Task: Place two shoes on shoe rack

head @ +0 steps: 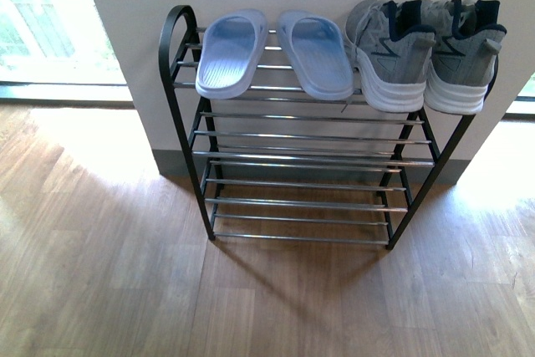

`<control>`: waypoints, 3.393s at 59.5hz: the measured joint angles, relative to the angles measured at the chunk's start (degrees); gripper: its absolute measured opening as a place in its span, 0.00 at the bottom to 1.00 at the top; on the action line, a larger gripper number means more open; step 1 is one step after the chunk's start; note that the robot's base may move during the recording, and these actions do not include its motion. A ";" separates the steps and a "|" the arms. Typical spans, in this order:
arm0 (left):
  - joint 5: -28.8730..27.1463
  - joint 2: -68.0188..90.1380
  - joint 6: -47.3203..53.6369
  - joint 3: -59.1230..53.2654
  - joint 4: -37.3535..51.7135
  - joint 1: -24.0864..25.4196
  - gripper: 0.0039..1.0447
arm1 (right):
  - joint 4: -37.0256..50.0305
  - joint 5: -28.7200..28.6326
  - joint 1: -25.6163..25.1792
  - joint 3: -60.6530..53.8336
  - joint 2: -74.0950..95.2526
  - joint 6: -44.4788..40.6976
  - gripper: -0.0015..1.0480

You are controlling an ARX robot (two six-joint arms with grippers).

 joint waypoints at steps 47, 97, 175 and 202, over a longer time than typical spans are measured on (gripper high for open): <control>-0.02 -0.02 0.15 0.00 0.00 0.00 0.91 | -0.02 -0.04 0.00 0.00 0.00 0.00 0.91; -0.04 -0.02 0.15 0.00 0.00 0.00 0.91 | -0.02 -0.11 0.00 0.00 0.02 0.00 0.91; -0.02 -0.02 0.15 0.02 0.00 0.00 0.91 | -0.04 -0.09 -0.02 0.00 -0.09 0.00 0.91; -0.02 -0.04 0.15 0.00 0.00 0.00 0.91 | -0.04 -0.09 -0.02 0.00 -0.09 0.00 0.91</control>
